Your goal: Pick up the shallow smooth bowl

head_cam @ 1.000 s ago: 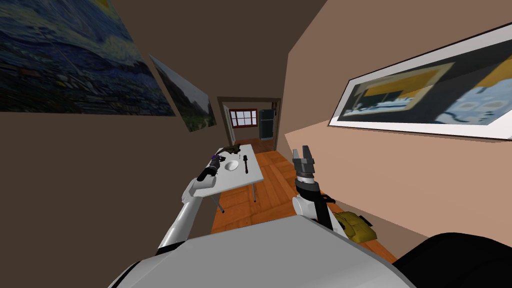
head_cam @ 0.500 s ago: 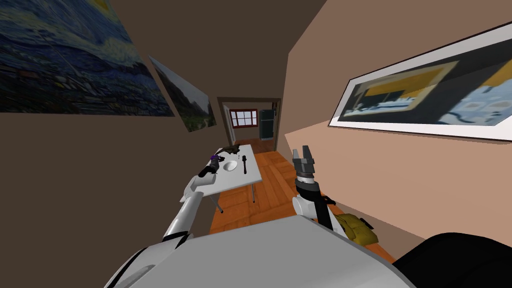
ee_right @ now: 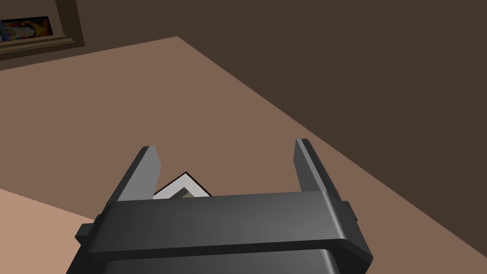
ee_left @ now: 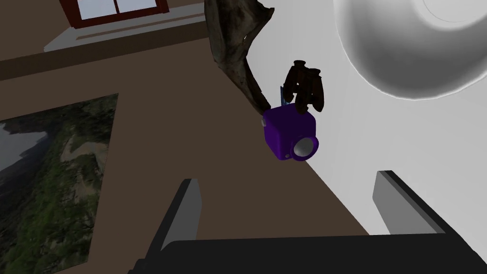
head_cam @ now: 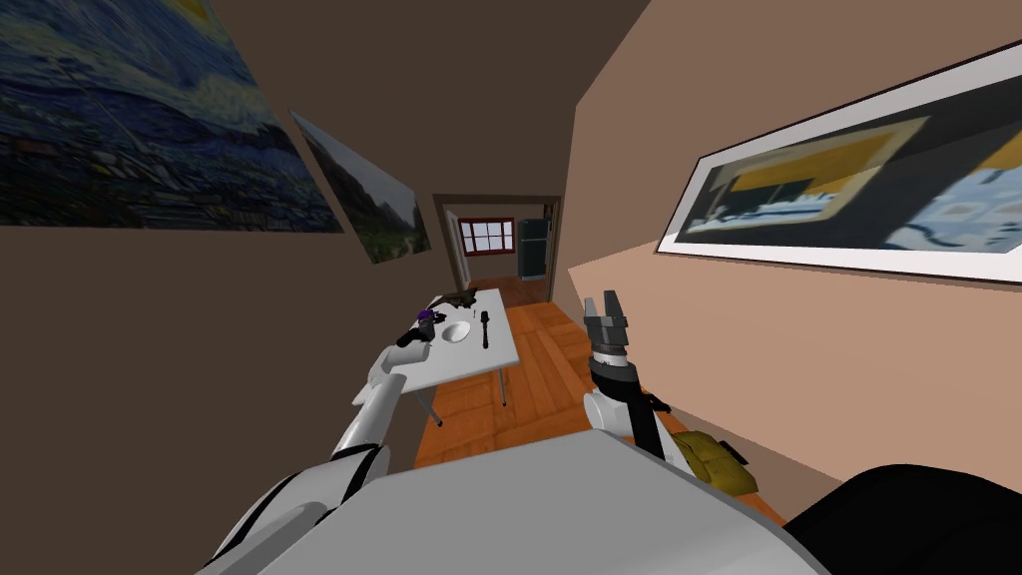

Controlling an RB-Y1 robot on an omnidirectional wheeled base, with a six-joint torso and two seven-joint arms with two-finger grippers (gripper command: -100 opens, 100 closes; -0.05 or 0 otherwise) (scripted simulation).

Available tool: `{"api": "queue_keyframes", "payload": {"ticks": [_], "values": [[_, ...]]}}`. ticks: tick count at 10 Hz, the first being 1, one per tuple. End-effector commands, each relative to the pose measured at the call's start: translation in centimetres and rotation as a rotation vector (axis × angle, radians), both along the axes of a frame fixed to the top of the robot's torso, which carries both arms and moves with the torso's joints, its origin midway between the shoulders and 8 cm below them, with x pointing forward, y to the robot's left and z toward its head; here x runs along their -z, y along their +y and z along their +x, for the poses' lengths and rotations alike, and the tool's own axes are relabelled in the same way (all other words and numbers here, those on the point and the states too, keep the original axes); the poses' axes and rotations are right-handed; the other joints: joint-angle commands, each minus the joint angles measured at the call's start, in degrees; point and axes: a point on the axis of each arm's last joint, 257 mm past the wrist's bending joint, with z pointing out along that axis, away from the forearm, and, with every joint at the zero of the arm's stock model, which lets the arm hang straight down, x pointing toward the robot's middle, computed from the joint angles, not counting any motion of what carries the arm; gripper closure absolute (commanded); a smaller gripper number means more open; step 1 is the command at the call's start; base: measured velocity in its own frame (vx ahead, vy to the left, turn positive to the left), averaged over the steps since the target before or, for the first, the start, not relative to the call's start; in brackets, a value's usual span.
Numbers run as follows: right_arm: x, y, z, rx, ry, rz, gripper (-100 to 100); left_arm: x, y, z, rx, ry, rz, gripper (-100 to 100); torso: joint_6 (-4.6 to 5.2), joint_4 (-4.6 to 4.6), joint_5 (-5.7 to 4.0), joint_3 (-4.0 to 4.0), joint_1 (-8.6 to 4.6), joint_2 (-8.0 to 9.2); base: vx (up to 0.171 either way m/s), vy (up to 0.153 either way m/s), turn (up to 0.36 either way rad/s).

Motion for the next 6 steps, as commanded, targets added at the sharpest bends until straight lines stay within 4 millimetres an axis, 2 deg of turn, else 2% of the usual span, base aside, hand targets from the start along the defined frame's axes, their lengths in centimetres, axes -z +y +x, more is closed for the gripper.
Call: {"api": "queue_keyframes", "payload": {"ticks": [1, 2, 3, 4, 5, 6], "values": [[0.0, 0.0, 0.0, 0.000, 0.000, 0.000, 0, 1.5, 0.7, -0.1, -0.019, 0.043, -0.013, -100, 0.00, 0.00, 0.00, 0.00, 0.00, 0.00, 0.022, -0.078, 0.020], [0.0, 0.0, 0.0, 0.000, 0.000, 0.000, 0, 1.7, 1.7, 0.1, -0.045, 0.073, -0.027, -100, 0.00, -0.01, 0.00, -0.01, 0.03, 0.00, 0.030, -0.079, 0.023], [0.0, 0.0, 0.0, 0.000, 0.000, 0.000, 0, 3.1, 2.0, -0.3, -0.051, 0.101, -0.032, -100, 0.00, -0.01, 0.00, -0.02, 0.01, -0.02, 0.024, -0.067, 0.012], [0.0, 0.0, 0.0, 0.000, 0.000, 0.000, 0, 2.8, 2.9, 0.0, -0.075, 0.118, -0.046, -100, 0.00, -0.01, 0.01, -0.01, 0.06, -0.01, 0.026, -0.087, 0.011], [0.0, 0.0, 0.0, 0.000, 0.000, 0.000, 0, 4.1, 3.1, -0.4, -0.081, 0.144, -0.051, -100, 0.00, 0.00, -0.01, -0.01, 0.00, -0.02, 0.027, -0.079, 0.011], [0.0, 0.0, 0.0, 0.000, 0.000, 0.000, 0, 4.4, 3.1, -0.5, -0.082, 0.152, -0.052, -100, 0.00, -0.01, 0.00, -0.01, 0.02, -0.01, 0.012, -0.033, 0.003]]}}
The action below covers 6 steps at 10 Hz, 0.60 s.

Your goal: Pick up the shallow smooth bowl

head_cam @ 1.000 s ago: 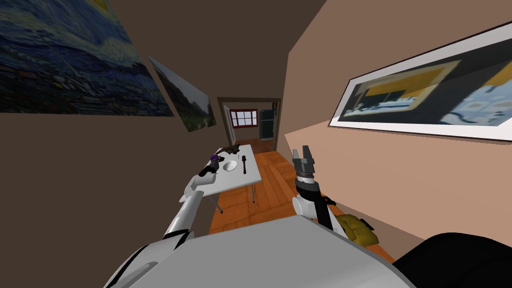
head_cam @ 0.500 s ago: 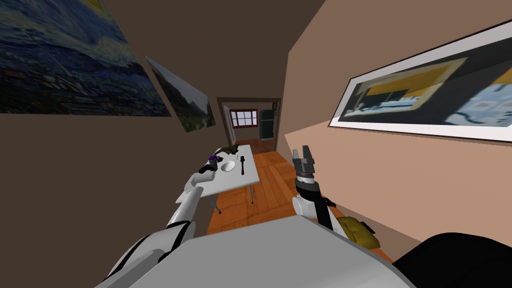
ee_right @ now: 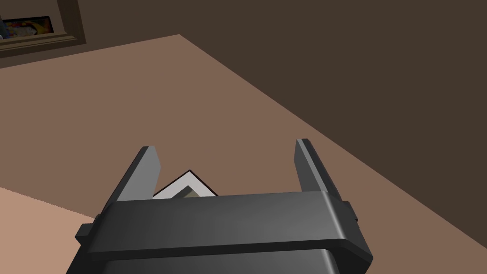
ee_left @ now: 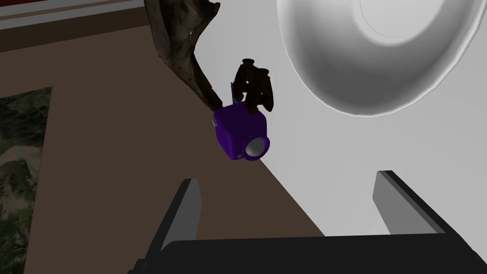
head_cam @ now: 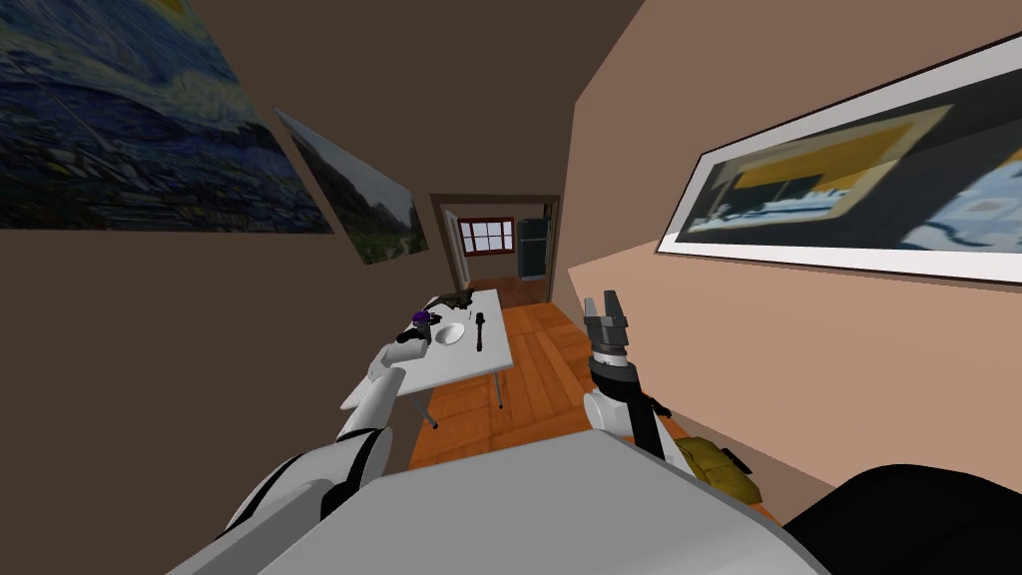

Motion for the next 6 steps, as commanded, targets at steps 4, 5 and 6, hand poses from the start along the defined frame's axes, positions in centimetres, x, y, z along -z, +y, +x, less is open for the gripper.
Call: {"api": "queue_keyframes", "payload": {"ticks": [4, 5, 6], "values": [[0.0, 0.0, 0.0, 0.000, 0.000, 0.000, 0, 2.8, 2.2, -1.0, -0.062, 0.101, -0.042, -100, 0.01, -0.01, -0.03, -0.03, -0.18, -0.06, 0.029, -0.073, 0.007], [0.0, 0.0, 0.0, 0.000, 0.000, 0.000, 0, 2.8, 2.2, -1.0, -0.062, 0.101, -0.042, -100, 0.00, -0.01, -0.03, -0.03, -0.14, -0.04, 0.017, -0.034, 0.003], [0.0, 0.0, 0.0, 0.000, 0.000, 0.000, 0, 2.8, 3.0, -1.1, -0.086, 0.121, -0.057, -100, 0.00, 0.00, 0.00, 0.00, 0.00, -0.01, 0.037, -0.071, -0.003]]}}
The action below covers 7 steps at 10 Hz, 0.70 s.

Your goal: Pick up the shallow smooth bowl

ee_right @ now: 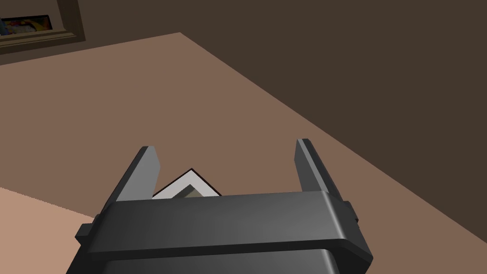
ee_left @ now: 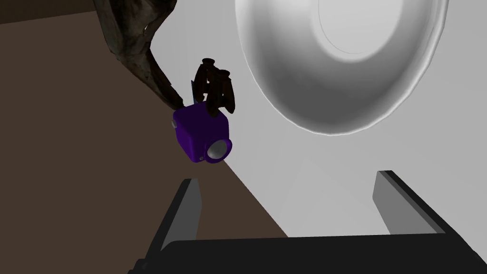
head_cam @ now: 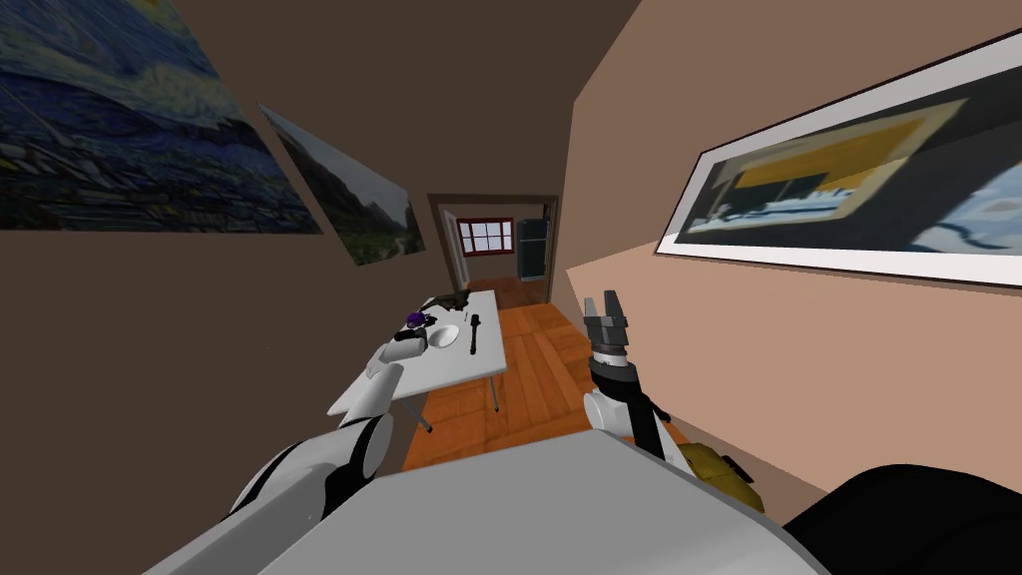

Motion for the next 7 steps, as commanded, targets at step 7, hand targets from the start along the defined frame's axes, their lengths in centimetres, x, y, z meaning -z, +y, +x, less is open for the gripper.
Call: {"api": "queue_keyframes", "payload": {"ticks": [7], "values": [[0.0, 0.0, 0.0, 0.000, 0.000, 0.000, 0, 3.8, 2.9, -2.6, -0.094, 0.146, -0.073, -100, 0.00, 0.01, 0.01, 0.03, 0.10, 0.06, 0.036, -0.070, 0.001]]}}
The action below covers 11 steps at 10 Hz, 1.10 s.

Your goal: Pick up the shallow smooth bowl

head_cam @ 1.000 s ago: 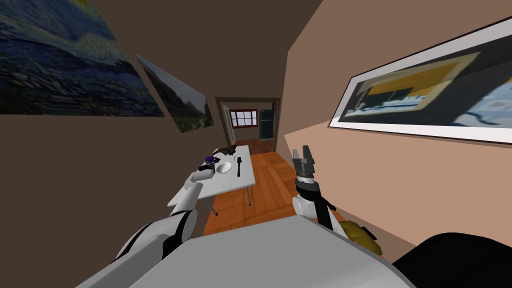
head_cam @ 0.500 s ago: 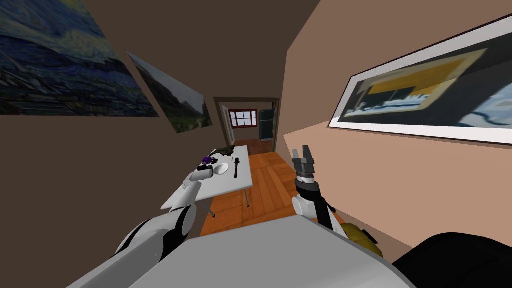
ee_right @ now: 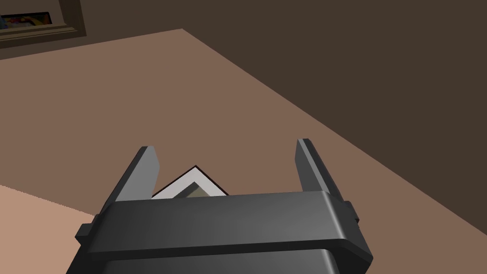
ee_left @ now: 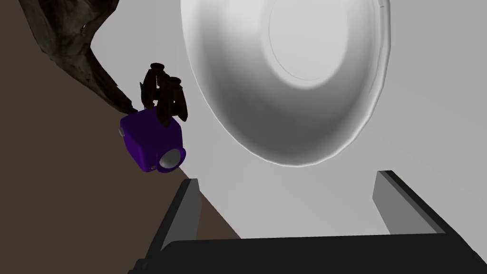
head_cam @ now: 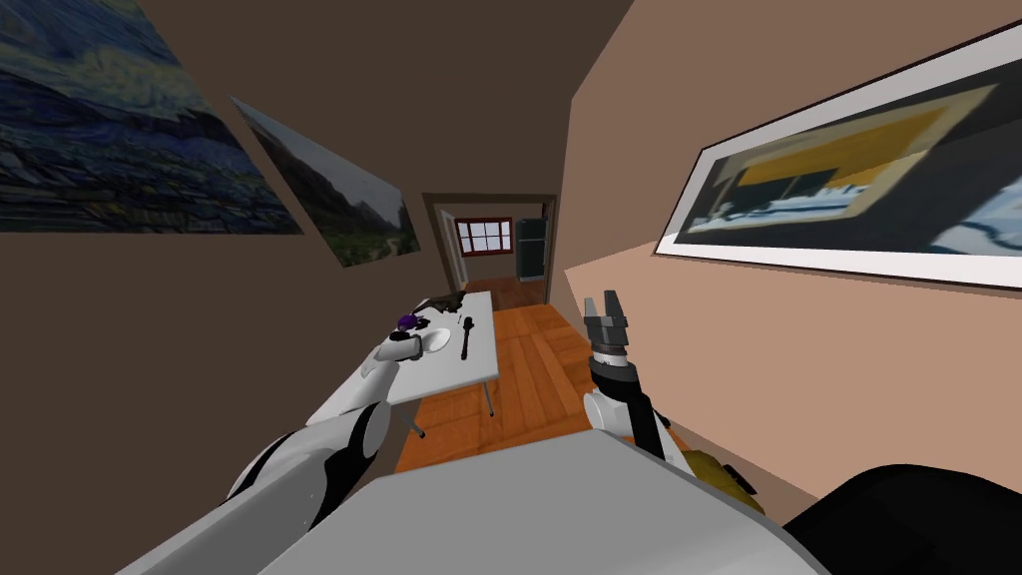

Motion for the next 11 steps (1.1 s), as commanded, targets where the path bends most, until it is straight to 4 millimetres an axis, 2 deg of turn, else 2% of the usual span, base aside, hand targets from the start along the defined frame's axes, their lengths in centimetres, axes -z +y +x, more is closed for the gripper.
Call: {"api": "queue_keyframes", "payload": {"ticks": [1, 3, 7, 10, 11], "values": [[0.0, 0.0, 0.0, 0.000, 0.000, 0.000, 0, 0.7, 0.9, -0.8, -0.034, 0.038, -0.024, -100, 0.00, 0.00, 0.00, 0.00, 0.00, 0.00, 0.072, -0.111, -0.004], [0.0, 0.0, 0.0, 0.000, 0.000, 0.000, 0, 2.2, 1.5, -2.1, -0.060, 0.088, -0.048, -100, 0.01, -0.04, -0.04, -0.09, -0.20, -0.14, 0.063, -0.104, 0.000], [0.0, 0.0, 0.0, 0.000, 0.000, 0.000, 0, 3.7, 3.7, -4.8, -0.138, 0.180, -0.107, -100, 0.01, -0.05, -0.06, -0.12, -0.24, -0.19, 0.074, -0.116, -0.007], [0.0, 0.0, 0.0, 0.000, 0.000, 0.000, 0, 4.9, 4.5, -6.9, -0.181, 0.240, -0.148, -100, 0.01, -0.04, -0.03, -0.11, -0.09, -0.18, 0.081, -0.080, -0.019], [0.0, 0.0, 0.0, 0.000, 0.000, 0.000, 0, 4.6, 4.5, -6.4, -0.172, 0.225, -0.138, -100, 0.01, -0.06, -0.02, -0.14, -0.07, -0.23, 0.046, -0.032, -0.002]]}}
